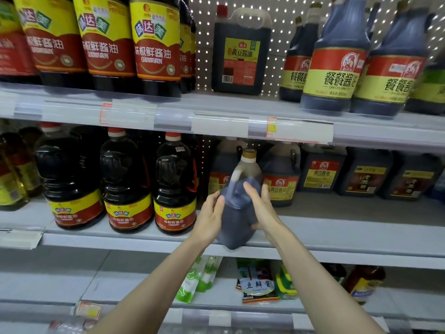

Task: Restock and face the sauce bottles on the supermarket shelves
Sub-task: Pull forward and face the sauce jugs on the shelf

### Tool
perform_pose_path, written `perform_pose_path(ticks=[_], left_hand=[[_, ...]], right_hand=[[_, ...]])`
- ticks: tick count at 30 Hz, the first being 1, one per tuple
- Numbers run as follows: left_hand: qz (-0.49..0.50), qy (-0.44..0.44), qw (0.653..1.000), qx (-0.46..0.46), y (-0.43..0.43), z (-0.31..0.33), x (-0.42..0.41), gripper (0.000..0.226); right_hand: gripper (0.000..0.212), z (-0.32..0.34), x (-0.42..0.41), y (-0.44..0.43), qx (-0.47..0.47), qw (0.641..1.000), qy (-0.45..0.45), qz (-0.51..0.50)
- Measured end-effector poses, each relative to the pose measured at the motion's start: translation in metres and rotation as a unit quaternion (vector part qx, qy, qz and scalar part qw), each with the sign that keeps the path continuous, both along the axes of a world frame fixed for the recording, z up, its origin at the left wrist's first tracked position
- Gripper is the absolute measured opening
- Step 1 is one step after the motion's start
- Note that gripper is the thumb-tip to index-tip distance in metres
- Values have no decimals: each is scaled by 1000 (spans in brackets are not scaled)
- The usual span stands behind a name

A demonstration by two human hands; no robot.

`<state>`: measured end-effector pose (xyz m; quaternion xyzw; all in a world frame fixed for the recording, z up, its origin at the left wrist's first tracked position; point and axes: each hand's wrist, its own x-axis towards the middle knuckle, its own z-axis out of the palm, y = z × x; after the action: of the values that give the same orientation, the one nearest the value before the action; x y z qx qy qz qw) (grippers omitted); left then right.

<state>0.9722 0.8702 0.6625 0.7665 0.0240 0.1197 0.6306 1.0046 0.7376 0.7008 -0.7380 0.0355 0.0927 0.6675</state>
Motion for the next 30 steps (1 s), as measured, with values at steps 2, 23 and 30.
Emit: perform_pose_path(ticks=[2, 23, 30], left_hand=[[-5, 11, 1000, -5, 4, 5, 3, 36], [-45, 28, 996, -65, -13, -14, -16, 52], [-21, 13, 999, -24, -2, -6, -4, 34]], right_hand=[[87, 1, -2, 0, 7, 1000, -7, -4], [80, -10, -1, 15, -79, 984, -155, -38], [69, -19, 8, 6, -83, 979, -183, -28]])
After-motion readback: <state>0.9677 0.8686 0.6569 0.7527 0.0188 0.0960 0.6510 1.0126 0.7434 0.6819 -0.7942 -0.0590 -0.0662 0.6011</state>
